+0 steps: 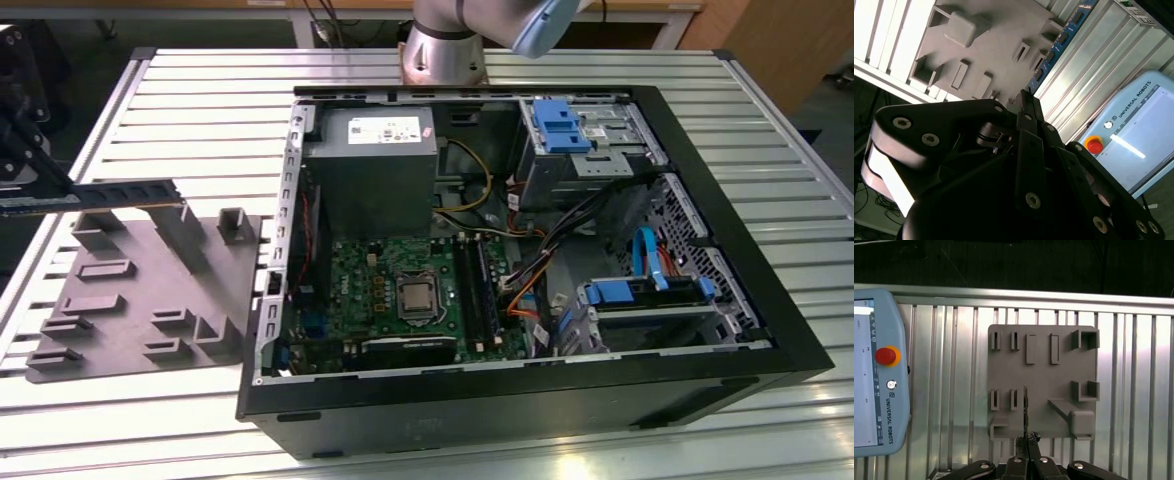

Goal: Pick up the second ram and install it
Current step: 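Pick up the second ram and move it above second insertion slot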

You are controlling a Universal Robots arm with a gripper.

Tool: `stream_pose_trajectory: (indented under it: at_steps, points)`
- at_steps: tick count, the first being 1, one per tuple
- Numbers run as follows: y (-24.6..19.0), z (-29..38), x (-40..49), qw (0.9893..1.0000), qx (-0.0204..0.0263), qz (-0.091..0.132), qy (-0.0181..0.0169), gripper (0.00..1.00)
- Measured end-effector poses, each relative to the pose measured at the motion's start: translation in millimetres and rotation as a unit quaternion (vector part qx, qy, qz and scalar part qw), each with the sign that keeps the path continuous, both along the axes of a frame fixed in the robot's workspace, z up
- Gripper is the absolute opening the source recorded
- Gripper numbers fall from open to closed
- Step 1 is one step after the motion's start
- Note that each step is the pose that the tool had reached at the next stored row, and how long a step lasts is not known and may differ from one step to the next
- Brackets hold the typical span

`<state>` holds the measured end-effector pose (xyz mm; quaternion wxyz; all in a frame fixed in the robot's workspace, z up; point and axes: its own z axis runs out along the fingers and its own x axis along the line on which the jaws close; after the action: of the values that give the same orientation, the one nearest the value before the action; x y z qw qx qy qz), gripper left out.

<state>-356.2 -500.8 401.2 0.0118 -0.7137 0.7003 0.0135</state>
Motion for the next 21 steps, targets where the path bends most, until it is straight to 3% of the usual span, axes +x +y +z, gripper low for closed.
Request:
stream_pose_trajectory:
  at_steps: [21]
  points:
    - [0.0,0.0,6.7,1.0,0.0,0.0,0.0,0.11]
